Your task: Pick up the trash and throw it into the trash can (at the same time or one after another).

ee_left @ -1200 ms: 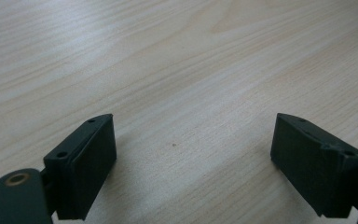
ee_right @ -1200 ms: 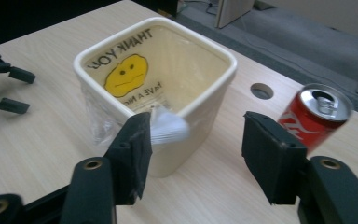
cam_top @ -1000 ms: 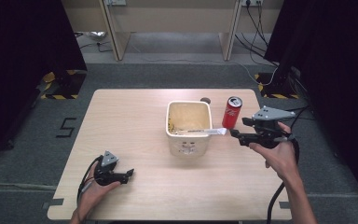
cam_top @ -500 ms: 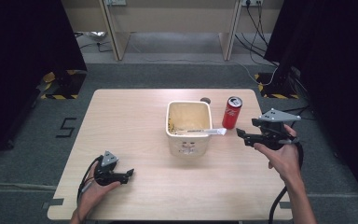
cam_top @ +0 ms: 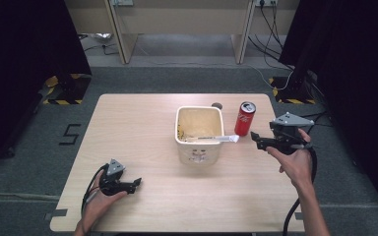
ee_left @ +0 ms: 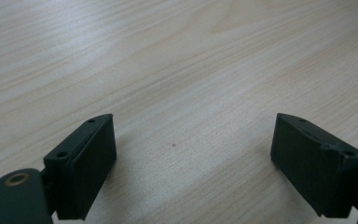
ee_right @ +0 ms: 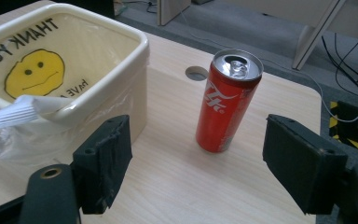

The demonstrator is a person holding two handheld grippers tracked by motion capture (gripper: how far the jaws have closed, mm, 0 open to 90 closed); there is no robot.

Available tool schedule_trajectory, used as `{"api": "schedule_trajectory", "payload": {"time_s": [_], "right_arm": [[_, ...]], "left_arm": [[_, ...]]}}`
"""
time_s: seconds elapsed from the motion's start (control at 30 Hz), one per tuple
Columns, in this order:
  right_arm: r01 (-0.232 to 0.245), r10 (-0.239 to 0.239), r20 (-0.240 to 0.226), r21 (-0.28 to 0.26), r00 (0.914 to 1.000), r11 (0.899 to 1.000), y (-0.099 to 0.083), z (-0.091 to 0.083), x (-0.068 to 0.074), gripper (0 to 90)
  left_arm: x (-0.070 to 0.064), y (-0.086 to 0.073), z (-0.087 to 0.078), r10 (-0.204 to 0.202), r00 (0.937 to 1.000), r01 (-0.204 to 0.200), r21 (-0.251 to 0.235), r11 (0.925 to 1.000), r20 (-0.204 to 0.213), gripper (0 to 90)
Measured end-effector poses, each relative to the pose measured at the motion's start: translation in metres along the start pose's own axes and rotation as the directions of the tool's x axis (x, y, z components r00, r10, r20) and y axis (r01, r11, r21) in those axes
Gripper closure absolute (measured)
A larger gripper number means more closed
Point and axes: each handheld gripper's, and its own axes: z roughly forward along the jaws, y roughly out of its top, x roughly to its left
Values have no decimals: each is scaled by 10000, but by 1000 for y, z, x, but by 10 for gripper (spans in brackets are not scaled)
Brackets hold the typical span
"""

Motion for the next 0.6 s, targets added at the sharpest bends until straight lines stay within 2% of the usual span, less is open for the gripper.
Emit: {"api": "schedule_trajectory", "payload": {"time_s": [0.6], "right_arm": [[-372, 378, 535, -119, 9979, 9992, 7, 21, -12, 204]], "left_arm": [[0, 0, 0, -3, 10000, 3, -5, 10000, 0, 134]]}}
